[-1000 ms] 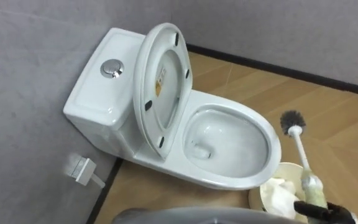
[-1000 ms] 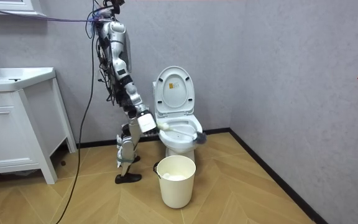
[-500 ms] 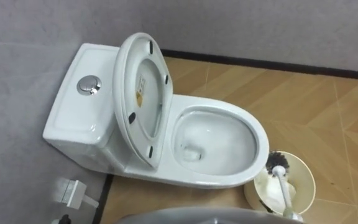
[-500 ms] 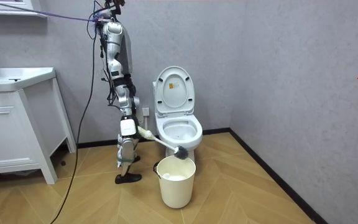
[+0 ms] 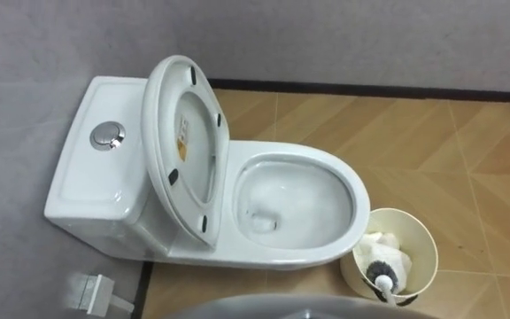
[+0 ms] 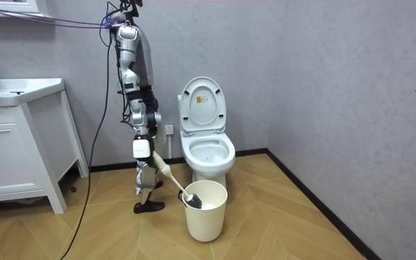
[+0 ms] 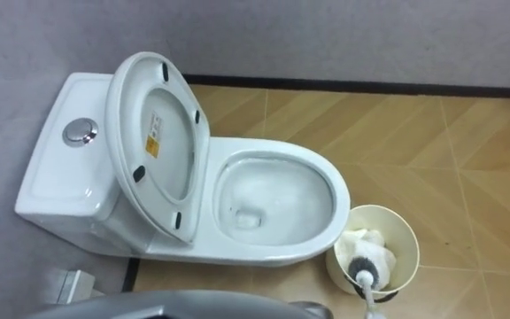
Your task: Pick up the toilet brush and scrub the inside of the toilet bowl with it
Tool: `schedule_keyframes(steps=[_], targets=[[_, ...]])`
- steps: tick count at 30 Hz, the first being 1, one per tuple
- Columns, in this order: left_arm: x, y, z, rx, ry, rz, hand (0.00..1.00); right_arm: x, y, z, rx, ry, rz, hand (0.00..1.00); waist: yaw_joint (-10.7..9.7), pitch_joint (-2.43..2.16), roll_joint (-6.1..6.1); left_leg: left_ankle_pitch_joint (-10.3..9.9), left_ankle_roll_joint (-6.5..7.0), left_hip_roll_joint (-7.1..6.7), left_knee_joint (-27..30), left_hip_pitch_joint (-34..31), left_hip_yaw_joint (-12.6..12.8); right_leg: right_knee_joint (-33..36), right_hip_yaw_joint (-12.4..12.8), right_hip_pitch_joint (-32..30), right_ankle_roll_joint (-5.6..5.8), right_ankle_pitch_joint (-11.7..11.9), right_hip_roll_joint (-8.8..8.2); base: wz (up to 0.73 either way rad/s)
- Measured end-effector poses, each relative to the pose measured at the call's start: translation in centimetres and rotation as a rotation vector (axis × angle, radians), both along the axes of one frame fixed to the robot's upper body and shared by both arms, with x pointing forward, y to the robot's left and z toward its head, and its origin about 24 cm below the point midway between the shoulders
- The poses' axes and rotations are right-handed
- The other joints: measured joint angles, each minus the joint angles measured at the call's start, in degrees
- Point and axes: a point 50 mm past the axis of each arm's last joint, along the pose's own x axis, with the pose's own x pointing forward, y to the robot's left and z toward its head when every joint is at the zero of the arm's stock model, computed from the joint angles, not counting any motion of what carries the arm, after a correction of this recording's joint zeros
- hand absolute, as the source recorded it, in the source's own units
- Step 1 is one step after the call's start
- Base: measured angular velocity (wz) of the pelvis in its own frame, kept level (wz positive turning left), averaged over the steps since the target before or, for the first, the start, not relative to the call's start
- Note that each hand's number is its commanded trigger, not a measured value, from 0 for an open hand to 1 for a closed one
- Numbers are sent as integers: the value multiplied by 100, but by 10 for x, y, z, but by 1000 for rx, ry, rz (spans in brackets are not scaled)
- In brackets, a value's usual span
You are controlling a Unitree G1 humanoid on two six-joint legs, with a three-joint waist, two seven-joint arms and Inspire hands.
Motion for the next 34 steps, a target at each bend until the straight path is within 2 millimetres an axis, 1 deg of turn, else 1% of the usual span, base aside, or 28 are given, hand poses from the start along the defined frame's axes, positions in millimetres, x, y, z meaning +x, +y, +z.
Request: schedule_keyframes(steps=[17, 28, 31, 34], targets=[[0, -1, 0, -2, 4, 2, 0, -1, 1, 0, 13, 16, -4, 0, -14, -2, 29, -3, -1, 2, -1, 0, 3, -5, 2, 0, -2, -1, 4, 0], [-1, -7, -2, -14, 19, 4, 0, -1, 2, -1, 28, 12, -4, 0, -23, -3, 32, -3, -1, 3, -2, 2, 15, 0, -3, 2, -2, -1, 5, 0], [-3, -7, -2, -15, 26, 1, 0, -3, 3, -1, 41, 18, 4, 0, -29, -3, 30, -3, -1, 4, -7, 1, 15, 0, -14, 3, -2, -1, 2, 0], [-5, -7, -2, -16, 33, -1, 0, -9, 5, -2, 87, 48, 56, 0, -8, -4, 26, -3, -2, 12, -64, 27, 18, -2, 4, -2, -2, -1, -2, 0]])
